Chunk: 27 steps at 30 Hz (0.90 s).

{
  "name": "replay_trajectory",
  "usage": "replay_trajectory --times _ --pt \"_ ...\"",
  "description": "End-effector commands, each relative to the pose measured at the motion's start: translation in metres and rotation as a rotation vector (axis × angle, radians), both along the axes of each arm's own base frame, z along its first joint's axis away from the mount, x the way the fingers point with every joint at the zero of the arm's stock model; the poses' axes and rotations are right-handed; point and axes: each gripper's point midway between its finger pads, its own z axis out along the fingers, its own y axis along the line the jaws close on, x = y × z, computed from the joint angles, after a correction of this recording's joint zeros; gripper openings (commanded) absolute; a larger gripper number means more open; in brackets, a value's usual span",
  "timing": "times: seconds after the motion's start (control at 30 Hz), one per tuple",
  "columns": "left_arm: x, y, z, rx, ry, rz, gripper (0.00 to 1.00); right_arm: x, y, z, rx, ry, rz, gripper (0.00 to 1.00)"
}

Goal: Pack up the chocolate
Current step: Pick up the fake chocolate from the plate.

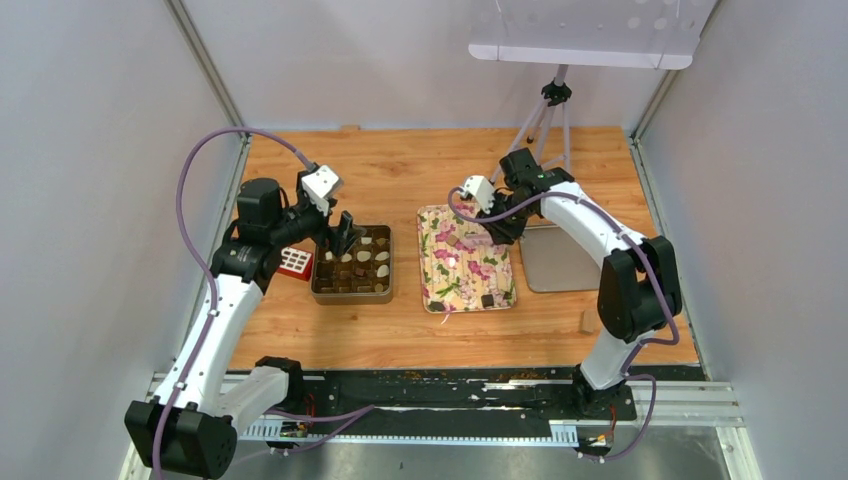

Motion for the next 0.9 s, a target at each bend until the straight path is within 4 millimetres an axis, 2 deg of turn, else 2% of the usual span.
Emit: replay_trajectory --times 0.0,0.07,0.13,0.23,0.4,0.53,0.67,0.87 --pt "0.001 0.0 0.009 -0.001 -0.047 -0.005 1.0 0.013 0.019 0.049 0.108 -0.078 0.012 0.2" --pt "0.002 0.001 0.007 0.001 -0.042 0.0 1.0 0.011 0.025 0.059 0.126 -0.095 0.022 0.2" --pt "0.002 0.001 0.006 -0.003 -0.037 0.004 1.0 0.01 0.029 0.061 0.134 -0.1 0.031 0.2" --pt "0.004 0.001 0.005 -0.01 -0.03 0.01 1.0 0.011 0.033 0.054 0.139 -0.095 0.026 0.21" --pt "0.004 0.003 0.007 0.004 -0.031 0.014 1.0 0.028 0.042 0.052 0.17 -0.091 -0.039 0.24" --pt "0.004 0.004 0.007 0.014 -0.035 0.019 1.0 0.036 0.048 0.051 0.188 -0.068 -0.083 0.3" --pt "0.004 0.004 0.004 0.015 -0.032 0.02 1.0 0.036 0.051 0.047 0.193 -0.048 -0.096 0.36" --pt "0.002 0.006 0.001 0.023 -0.026 0.022 1.0 0.031 0.052 0.035 0.175 -0.025 -0.086 0.37"
